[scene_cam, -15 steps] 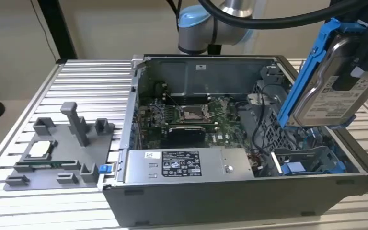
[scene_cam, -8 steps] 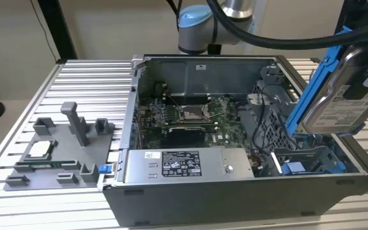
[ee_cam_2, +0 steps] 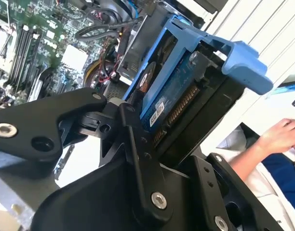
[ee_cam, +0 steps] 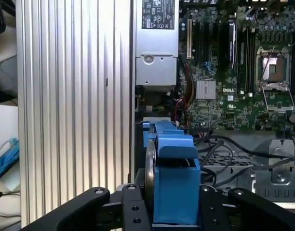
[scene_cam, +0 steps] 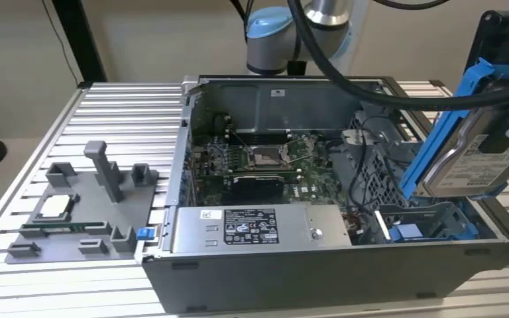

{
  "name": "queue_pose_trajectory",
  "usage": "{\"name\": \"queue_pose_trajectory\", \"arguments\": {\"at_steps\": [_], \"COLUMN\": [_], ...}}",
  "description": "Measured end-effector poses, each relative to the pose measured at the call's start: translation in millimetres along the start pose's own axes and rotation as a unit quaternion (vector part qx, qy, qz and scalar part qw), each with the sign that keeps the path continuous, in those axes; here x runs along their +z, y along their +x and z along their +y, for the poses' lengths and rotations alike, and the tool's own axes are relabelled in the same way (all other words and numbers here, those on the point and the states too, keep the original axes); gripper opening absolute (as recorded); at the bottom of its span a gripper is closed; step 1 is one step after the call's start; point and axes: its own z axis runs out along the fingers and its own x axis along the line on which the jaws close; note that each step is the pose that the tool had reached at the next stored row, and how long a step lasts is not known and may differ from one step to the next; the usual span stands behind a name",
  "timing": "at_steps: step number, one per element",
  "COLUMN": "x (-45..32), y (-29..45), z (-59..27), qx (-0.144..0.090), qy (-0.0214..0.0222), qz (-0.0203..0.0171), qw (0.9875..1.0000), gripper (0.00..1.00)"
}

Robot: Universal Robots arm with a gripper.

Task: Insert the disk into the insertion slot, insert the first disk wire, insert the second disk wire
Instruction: 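Insert the disk into the insertion slot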

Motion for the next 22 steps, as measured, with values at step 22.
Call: {"name": "queue_pose_trajectory", "arguments": {"at_steps": [22], "x": [40.0], "y": [-0.1], "z": [-6.4], "qx": [0.0], "qy": [0.0], "qz": [-0.0001], "qw": [1.0], "gripper": [0.0]}}
